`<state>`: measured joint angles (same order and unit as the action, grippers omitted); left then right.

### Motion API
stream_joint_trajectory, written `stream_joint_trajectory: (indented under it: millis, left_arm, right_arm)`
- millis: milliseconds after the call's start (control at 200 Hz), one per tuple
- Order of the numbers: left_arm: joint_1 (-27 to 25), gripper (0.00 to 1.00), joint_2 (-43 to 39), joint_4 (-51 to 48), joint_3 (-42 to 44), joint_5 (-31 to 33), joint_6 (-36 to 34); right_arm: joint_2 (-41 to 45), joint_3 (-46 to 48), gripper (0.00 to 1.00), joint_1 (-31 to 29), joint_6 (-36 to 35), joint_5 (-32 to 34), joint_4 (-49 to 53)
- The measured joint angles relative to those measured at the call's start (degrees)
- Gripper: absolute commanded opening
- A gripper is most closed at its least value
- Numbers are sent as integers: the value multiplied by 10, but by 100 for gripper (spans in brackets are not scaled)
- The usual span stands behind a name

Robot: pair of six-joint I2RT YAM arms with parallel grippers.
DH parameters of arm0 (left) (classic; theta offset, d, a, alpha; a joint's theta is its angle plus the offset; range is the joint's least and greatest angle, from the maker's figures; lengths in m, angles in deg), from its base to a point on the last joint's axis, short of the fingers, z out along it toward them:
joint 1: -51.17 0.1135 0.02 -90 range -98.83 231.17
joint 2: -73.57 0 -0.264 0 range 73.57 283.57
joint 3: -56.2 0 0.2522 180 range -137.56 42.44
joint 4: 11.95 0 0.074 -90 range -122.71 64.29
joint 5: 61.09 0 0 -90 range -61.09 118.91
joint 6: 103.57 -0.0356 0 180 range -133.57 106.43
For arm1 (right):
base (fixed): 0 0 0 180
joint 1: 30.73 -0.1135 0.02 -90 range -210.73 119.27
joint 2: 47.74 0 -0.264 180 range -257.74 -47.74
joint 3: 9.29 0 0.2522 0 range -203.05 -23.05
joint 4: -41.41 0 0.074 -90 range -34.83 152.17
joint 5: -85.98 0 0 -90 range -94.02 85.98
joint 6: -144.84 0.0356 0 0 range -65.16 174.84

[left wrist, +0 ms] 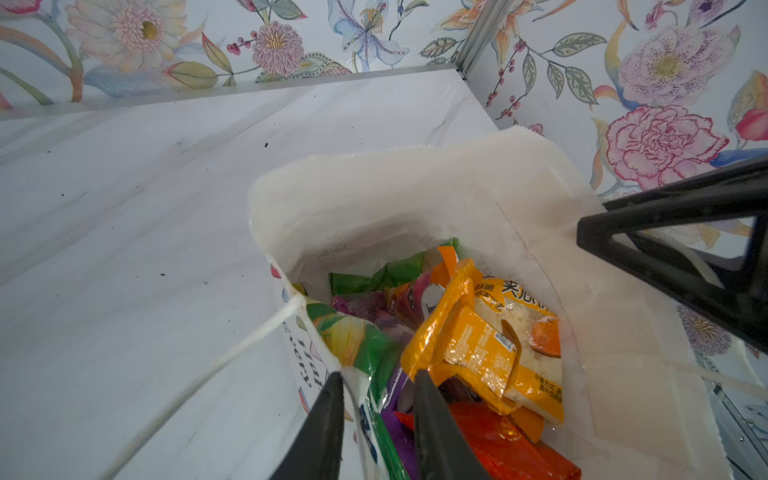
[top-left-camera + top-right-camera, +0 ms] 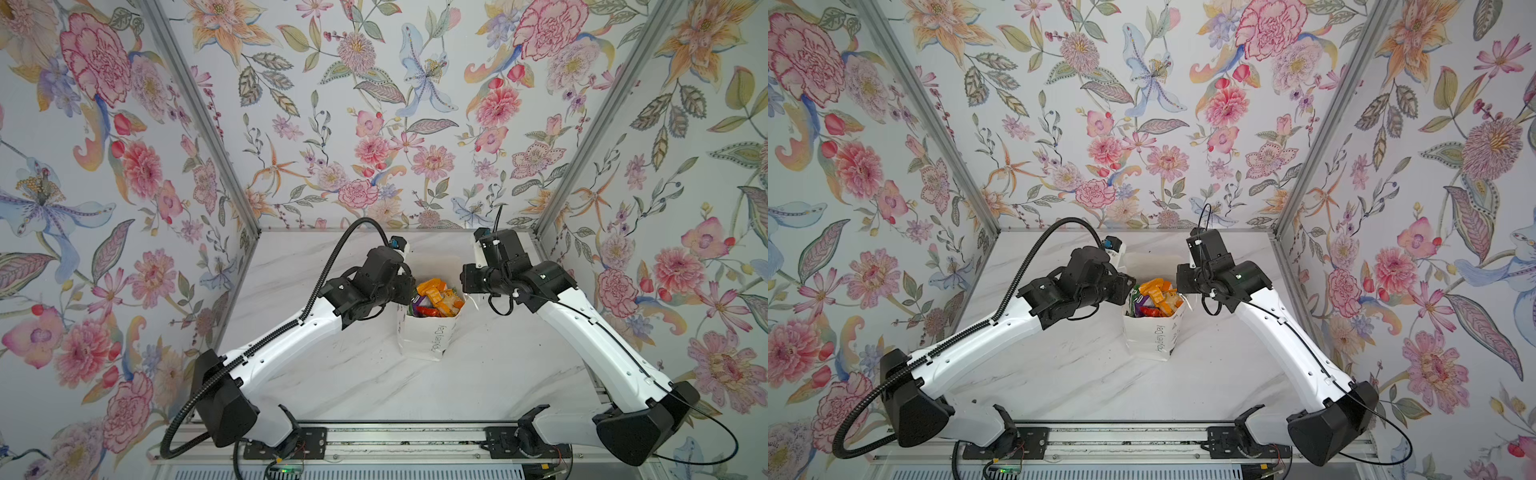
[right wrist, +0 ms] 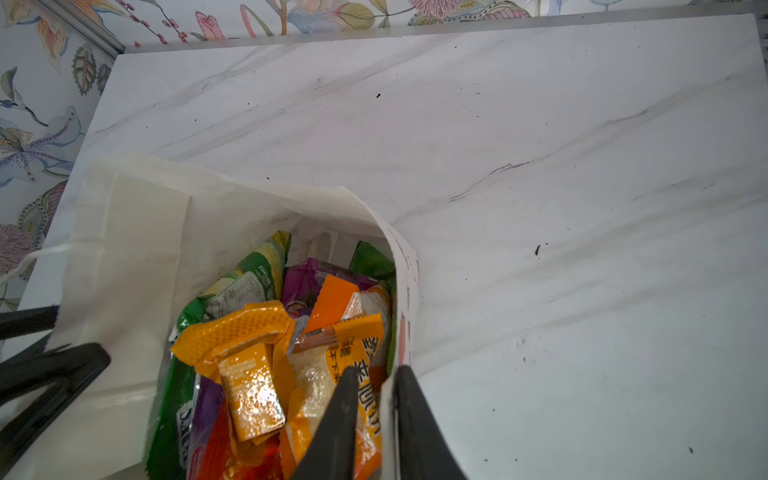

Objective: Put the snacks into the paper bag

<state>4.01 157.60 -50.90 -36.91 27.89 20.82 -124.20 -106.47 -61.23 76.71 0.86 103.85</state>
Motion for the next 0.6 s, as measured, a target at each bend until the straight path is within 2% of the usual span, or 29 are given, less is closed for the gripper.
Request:
stream_joint_trajectory:
  millis: [170,280,565,595]
  left_arm:
    - [3,58,-6,0,-19,16,-12]
    - [9,64,-16,0,-33,30,-27]
    - [72,75,-93,20,-26,69,-61]
    - [82,81,-107,26,-18,74,-64]
  right_arm:
    - [1,0,40,3,-2,0,-6]
    - [3,0,52,6,-4,0,-6]
    - [4,-14,68,16,-17,1,-10]
    - [4,-16,70,17,-17,1,-10]
